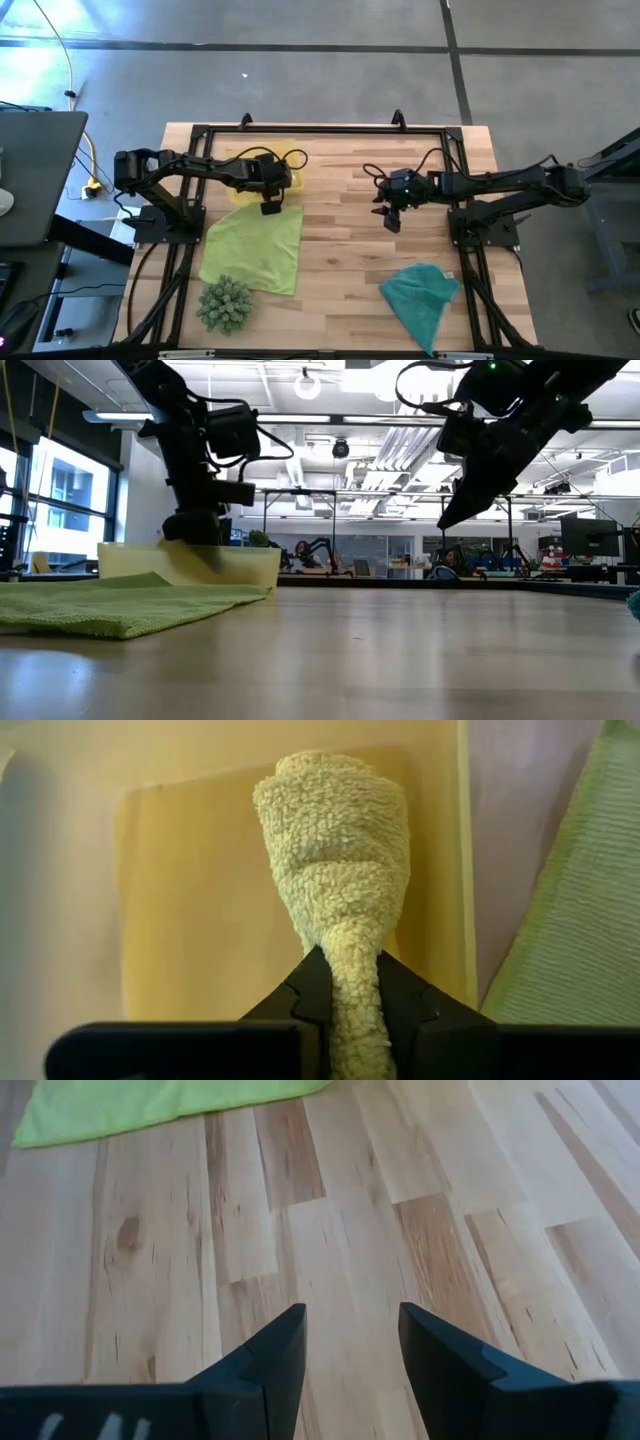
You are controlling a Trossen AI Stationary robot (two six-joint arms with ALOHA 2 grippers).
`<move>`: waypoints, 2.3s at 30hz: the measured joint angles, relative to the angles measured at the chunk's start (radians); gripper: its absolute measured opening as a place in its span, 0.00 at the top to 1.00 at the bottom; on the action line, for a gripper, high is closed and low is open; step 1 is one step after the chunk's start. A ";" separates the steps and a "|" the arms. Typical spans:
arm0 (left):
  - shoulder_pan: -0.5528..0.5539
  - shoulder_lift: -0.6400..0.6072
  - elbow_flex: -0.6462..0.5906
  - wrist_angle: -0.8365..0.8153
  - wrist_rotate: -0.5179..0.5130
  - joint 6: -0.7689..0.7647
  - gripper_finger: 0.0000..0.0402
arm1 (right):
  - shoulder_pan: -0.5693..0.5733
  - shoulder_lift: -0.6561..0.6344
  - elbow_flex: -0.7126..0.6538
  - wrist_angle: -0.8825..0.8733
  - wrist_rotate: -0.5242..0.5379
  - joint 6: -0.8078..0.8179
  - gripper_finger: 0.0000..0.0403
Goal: Roll microfiber towels into tight, uniform cylinder then place into a basket
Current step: Put the yellow microfiber towel into the yellow bin, then roll the blue microfiber towel
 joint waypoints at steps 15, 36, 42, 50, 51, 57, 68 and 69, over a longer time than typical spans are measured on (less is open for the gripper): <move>0.000 0.000 0.008 -0.081 0.002 -0.057 0.62 | 0.000 0.000 0.000 0.013 0.001 0.005 0.62; -0.103 0.000 0.337 -0.264 0.028 -0.261 0.63 | 0.105 -0.148 0.002 -0.081 -0.358 0.397 0.62; -0.235 0.000 0.338 0.018 0.094 -0.355 0.63 | 0.388 -0.096 0.001 -0.149 -0.396 0.675 0.62; -0.420 0.000 0.338 0.260 0.111 -0.358 0.63 | 0.711 0.031 0.001 -0.142 -0.340 1.152 0.62; -0.440 0.000 0.338 0.283 0.111 -0.358 0.63 | 0.735 0.057 0.001 -0.148 -0.338 1.205 0.62; -0.542 0.005 0.337 0.392 0.108 -0.358 0.63 | 0.806 0.211 0.001 -0.200 -0.326 1.347 0.62; -0.657 0.005 0.337 0.460 0.104 -0.358 0.63 | 0.705 0.347 0.011 -0.211 -0.240 1.264 0.62; -0.665 0.005 0.337 0.460 0.104 -0.358 0.63 | 0.687 0.347 0.011 -0.202 -0.229 1.245 0.62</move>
